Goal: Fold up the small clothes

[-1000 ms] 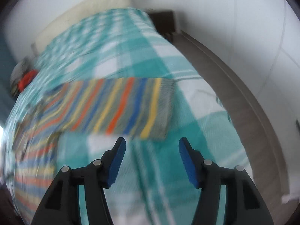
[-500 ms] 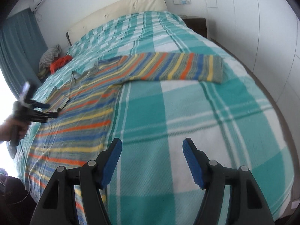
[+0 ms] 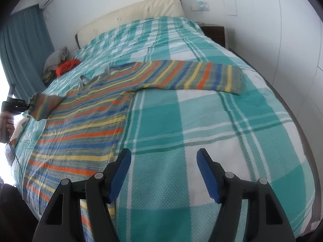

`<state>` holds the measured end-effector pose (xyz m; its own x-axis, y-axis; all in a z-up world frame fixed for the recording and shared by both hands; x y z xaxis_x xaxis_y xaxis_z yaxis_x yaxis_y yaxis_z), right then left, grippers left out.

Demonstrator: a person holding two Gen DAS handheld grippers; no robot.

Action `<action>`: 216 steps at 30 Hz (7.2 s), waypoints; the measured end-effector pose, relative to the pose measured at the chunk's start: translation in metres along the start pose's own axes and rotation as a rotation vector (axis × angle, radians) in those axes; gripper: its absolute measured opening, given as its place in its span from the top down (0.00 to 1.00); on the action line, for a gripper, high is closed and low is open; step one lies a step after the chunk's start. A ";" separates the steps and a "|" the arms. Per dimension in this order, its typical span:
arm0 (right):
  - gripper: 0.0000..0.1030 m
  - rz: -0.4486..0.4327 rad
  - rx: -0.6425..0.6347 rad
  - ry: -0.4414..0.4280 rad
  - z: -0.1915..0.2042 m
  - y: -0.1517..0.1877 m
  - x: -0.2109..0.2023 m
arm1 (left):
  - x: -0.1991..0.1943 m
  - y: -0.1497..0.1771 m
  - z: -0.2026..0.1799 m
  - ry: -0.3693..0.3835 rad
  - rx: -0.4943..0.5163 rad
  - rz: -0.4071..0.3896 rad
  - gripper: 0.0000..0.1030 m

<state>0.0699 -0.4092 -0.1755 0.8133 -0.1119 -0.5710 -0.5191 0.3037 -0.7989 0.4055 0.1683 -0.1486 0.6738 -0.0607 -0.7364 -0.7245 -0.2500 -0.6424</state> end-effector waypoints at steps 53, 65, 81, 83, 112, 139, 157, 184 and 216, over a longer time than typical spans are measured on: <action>0.31 0.060 -0.029 0.033 0.004 0.020 0.012 | -0.099 0.165 -0.030 0.114 0.171 0.046 0.26; 0.29 0.047 -0.039 -0.016 0.032 0.013 -0.033 | -0.116 0.263 -0.077 0.160 0.352 0.123 0.22; 0.29 0.180 -0.010 0.056 0.022 0.059 -0.046 | -0.145 0.268 -0.037 0.085 0.266 0.041 0.15; 0.29 0.178 -0.023 0.051 0.028 0.056 -0.051 | -0.157 0.262 -0.039 0.122 0.235 -0.011 0.15; 0.19 0.442 -0.068 -0.022 0.060 0.126 -0.068 | -0.196 0.290 -0.055 0.183 0.283 0.116 0.11; 0.23 0.325 -0.681 -0.265 0.238 -0.197 0.308 | -0.039 0.175 -0.043 0.116 0.249 -0.076 0.10; 0.49 0.389 -0.602 -0.303 0.244 -0.200 0.350 | -0.030 0.172 -0.050 0.096 0.271 -0.060 0.08; 0.43 0.306 -0.475 -0.272 0.195 -0.044 0.118 | -0.104 0.162 -0.041 0.198 0.120 -0.180 0.07; 0.29 0.077 -0.053 0.020 0.049 0.081 -0.067 | -0.159 0.301 -0.115 0.122 0.465 -0.013 0.07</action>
<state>-0.0134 -0.3312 -0.1929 0.7657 -0.1090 -0.6339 -0.5931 0.2615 -0.7614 0.0970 -0.0085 -0.2005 0.6754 -0.1808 -0.7149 -0.6849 0.2058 -0.6990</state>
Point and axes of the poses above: each gripper's, at about its wrist camera, not at the fingertips, and x roughly the way its jaws point, z to its left, y to its underside, the point moved 9 cm from there along x, roughly the way its jaws point, and after that the axes turned 10 degrees about -z, right-handed, at the moved point
